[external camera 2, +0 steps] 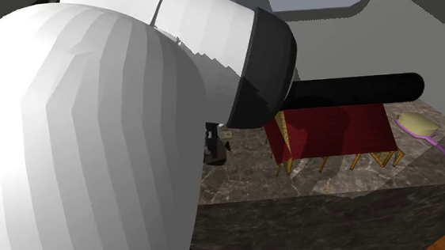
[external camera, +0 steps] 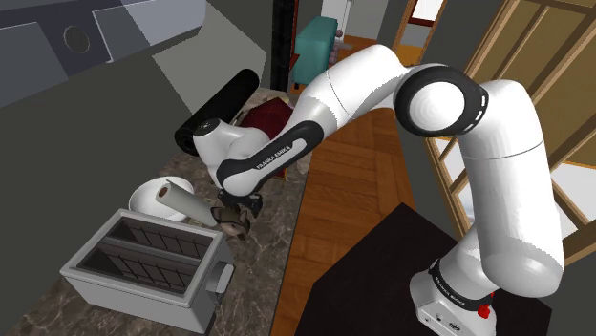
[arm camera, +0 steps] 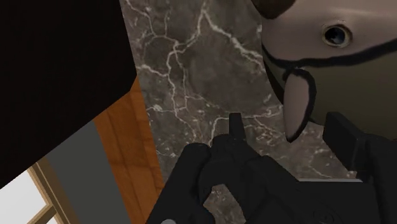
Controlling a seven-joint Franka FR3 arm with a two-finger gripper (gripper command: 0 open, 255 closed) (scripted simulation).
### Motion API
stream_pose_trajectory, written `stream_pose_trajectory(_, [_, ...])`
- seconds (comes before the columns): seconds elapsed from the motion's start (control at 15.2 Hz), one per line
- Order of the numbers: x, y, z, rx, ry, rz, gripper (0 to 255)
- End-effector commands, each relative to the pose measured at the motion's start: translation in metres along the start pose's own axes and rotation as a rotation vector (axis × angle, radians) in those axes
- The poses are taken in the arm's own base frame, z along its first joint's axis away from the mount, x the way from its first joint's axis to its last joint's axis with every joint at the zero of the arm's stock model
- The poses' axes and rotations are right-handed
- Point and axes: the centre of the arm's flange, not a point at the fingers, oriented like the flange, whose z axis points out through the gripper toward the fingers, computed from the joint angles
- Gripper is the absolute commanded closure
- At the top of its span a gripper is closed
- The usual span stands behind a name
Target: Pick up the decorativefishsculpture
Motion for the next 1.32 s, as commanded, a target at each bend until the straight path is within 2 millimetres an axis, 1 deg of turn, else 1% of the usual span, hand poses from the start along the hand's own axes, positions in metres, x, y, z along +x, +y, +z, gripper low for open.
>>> stream_pose_trajectory(0.0, [0.0, 0.0, 0.001, 0.0, 0.0, 0.0, 255])
stream_pose_trajectory(0.53, [0.0, 0.0, 0.001, 0.0, 0.0, 0.0, 255])
stream_pose_trajectory(1.25, [0.005, 0.013, -0.056, 0.0, 0.0, 0.0, 255])
